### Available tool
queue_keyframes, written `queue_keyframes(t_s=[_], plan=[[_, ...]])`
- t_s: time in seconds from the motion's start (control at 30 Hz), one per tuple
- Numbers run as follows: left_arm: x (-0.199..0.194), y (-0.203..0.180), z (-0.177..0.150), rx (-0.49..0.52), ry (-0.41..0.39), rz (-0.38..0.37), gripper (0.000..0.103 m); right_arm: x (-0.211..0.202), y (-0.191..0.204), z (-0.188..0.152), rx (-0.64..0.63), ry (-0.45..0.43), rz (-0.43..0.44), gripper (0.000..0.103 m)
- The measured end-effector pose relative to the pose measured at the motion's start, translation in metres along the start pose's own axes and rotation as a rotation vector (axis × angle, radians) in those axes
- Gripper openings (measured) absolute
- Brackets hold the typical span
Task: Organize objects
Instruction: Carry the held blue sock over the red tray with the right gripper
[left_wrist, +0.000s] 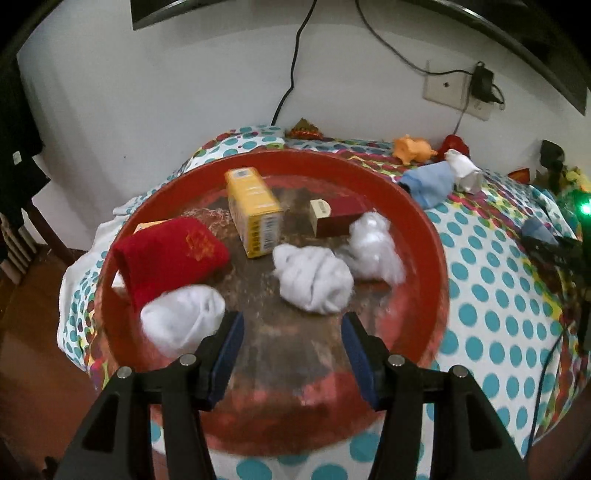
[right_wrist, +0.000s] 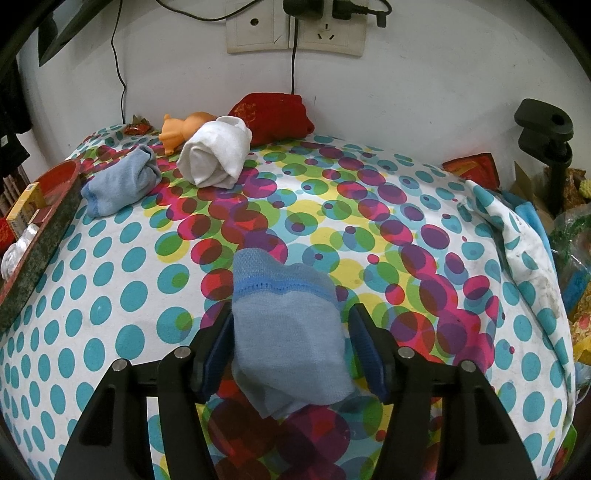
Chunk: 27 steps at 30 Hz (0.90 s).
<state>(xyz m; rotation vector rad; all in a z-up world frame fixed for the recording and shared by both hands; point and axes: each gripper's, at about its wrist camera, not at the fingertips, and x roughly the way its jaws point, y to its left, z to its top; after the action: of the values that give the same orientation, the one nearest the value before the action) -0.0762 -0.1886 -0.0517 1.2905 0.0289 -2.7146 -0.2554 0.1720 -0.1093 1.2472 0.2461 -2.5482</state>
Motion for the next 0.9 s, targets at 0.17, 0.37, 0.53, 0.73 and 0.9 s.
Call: queue_keyframes(t_s=[0.17, 0.37, 0.53, 0.73, 0.9], plan=[[-0.022, -0.001, -0.020, 0.009, -0.049, -0.008, 0.056, 0.000, 0.001, 0.000, 0.002, 0.000, 0.002, 0.057], [-0.031, 0.005, -0.040, -0.020, -0.045, -0.022, 0.056, 0.000, 0.000, 0.000, -0.001, 0.000, -0.005, 0.057], [-0.037, 0.004, -0.051, -0.004, -0.059, -0.007, 0.056, 0.000, -0.001, 0.001, -0.022, -0.006, -0.016, 0.050], [-0.046, -0.001, -0.053, 0.030, -0.080, -0.020, 0.056, -0.002, -0.003, -0.001, 0.023, -0.006, -0.035, 0.043], [-0.050, 0.007, -0.051, -0.008, -0.080, -0.044, 0.056, -0.004, 0.000, -0.002, 0.053, -0.008, -0.073, 0.038]])
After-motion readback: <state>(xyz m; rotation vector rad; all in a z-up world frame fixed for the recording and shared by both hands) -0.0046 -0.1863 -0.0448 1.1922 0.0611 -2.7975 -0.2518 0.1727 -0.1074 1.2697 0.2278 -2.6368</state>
